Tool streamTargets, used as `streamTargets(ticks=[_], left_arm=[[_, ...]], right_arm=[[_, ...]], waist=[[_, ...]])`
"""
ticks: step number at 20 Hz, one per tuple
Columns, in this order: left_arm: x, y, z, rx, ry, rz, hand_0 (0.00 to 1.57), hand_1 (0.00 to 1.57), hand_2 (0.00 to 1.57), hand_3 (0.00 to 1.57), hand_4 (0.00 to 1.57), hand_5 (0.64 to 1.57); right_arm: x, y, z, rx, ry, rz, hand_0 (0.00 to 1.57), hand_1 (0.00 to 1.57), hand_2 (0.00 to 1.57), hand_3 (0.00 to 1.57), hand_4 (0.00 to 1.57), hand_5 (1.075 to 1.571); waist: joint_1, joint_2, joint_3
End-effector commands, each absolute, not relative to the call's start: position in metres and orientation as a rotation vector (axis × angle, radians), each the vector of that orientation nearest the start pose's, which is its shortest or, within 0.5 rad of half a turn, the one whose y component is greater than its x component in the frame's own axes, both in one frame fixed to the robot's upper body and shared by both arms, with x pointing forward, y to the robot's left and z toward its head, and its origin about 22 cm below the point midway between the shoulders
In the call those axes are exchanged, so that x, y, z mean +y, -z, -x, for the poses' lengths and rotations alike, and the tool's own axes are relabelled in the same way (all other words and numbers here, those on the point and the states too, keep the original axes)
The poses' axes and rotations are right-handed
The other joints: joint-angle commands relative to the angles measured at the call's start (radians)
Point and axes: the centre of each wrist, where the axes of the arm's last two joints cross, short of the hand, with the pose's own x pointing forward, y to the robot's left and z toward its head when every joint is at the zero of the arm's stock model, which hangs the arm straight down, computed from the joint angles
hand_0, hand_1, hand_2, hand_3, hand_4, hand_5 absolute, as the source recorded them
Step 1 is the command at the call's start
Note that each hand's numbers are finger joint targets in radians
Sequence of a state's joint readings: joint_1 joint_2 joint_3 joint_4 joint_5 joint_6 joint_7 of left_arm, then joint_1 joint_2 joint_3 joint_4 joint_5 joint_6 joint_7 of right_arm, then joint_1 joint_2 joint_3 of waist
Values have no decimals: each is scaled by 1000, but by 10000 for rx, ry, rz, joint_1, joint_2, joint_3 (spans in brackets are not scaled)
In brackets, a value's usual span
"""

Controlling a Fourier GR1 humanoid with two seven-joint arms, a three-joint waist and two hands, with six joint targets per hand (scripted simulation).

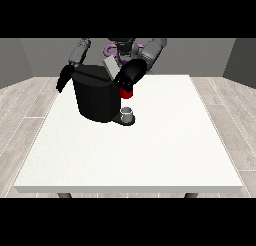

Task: Insert the coffee pod into the coffee machine and close the lid

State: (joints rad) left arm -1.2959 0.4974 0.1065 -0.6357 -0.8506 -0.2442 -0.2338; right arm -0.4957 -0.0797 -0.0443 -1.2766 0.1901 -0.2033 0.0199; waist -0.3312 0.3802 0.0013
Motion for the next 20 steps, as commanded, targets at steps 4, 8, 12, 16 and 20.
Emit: streamTargets(ticks=[4,8,12,16,20], left_arm=[[256,-300,-458,-17728,11926,-9673,925,925,982,695,0,1571],[277,-312,-455,-17285,11909,-10404,0,0,686,554,0,1571],[285,-307,-455,-16962,11767,-10055,0,0,587,459,0,1571],[278,-308,-456,-17256,11826,-10333,0,0,525,452,0,1571],[261,-296,-459,-16805,12231,-9757,0,0,332,226,0,1571]], right_arm=[[-197,-72,-355,-17643,-1305,2840,0,0,0,0,87,1571],[-195,-93,-358,-17541,-1694,3098,0,0,0,0,147,1571],[-190,-72,-348,-17440,-1315,2881,0,0,0,0,0,1571],[-203,-85,-356,-17481,-1358,2779,0,0,0,0,153,1571],[-194,-59,-350,-16933,-1144,2773,0,0,0,0,0,1571]], waist=[[87,425,-10],[-146,196,-14],[-101,46,-11],[-58,44,-10],[356,-441,-7]])
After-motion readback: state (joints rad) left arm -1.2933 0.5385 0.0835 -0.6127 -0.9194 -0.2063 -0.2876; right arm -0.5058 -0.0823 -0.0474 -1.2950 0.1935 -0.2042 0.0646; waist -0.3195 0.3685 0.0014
